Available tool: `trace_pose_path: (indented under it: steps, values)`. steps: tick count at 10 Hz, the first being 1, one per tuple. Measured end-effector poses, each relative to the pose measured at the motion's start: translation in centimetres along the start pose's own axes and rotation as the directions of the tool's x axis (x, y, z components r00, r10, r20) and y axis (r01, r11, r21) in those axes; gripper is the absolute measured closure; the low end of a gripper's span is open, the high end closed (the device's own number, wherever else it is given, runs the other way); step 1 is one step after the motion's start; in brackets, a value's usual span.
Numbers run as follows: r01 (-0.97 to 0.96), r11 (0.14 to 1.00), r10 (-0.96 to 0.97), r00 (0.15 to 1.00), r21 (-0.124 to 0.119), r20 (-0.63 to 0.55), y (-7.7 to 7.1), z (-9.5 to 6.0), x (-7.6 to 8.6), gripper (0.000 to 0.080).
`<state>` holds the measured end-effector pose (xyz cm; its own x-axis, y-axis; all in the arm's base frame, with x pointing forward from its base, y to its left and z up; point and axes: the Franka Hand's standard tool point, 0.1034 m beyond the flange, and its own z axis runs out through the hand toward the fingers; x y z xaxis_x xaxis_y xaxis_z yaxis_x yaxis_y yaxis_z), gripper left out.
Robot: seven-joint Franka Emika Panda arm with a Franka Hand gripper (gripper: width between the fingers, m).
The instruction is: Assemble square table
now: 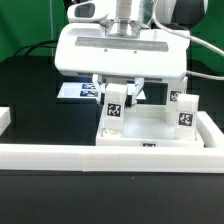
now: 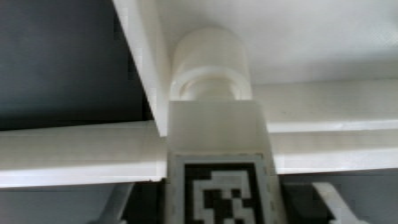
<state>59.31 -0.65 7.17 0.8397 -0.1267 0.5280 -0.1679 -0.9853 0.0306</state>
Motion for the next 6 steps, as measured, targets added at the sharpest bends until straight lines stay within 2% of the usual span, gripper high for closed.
trace_pose_path:
  steps: [1,2,3,6]
  values:
    - [0.000,1.000,0.000,1.000,0.000,0.000,0.01,0.01,-0.01,0.0410]
    - [0.000,1.000,0.000,1.000,0.000,0.000,0.01,0.01,-0.01,0.0270]
    - [0.000,1.000,0.000,1.000,0.000,0.000,0.02,0.01,-0.01,0.0188]
    - [0.000,1.000,0.000,1.000,0.000,0.000,0.02,0.01,-0.01,0.0152]
